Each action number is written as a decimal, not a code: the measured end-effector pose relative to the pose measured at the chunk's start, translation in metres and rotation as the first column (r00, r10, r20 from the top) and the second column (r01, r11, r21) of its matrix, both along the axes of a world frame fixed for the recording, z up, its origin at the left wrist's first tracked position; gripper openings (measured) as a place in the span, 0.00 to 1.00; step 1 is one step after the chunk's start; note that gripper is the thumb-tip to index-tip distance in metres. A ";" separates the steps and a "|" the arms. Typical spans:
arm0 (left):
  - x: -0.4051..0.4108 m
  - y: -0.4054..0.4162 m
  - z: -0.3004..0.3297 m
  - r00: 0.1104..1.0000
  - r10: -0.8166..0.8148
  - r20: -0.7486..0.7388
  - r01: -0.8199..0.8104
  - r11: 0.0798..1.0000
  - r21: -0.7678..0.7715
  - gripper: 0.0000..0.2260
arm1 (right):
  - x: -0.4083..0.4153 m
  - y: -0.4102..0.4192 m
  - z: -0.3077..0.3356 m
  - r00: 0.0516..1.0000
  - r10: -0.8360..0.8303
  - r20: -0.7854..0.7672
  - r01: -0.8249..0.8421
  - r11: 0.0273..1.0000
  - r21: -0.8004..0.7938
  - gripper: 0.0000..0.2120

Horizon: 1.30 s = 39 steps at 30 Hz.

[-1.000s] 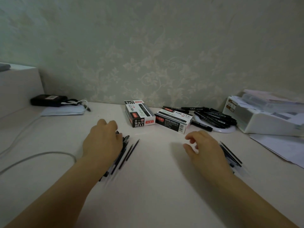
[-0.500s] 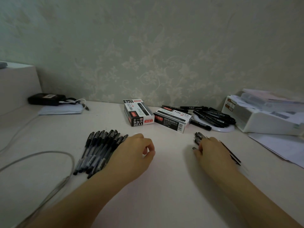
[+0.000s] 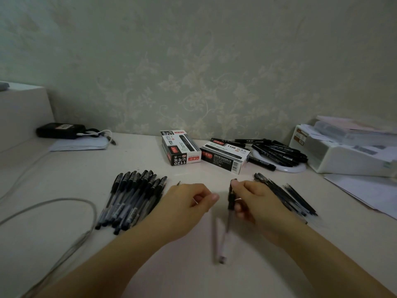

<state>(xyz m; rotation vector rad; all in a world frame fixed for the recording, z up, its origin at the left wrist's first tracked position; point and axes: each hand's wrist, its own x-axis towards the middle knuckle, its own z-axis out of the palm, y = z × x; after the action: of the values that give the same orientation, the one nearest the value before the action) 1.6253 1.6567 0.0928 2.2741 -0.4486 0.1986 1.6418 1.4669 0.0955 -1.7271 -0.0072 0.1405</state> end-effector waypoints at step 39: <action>0.003 0.003 -0.002 0.991 0.033 0.132 -0.064 0.970 0.233 0.03 | 0.006 -0.012 -0.016 0.891 0.109 0.440 0.192 0.788 -0.585 0.06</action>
<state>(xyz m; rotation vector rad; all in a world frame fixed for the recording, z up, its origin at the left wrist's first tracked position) 1.6284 1.6598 0.0913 2.5178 -0.5060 0.3319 1.6477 1.4548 0.0796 -2.3877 -0.3007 -0.3450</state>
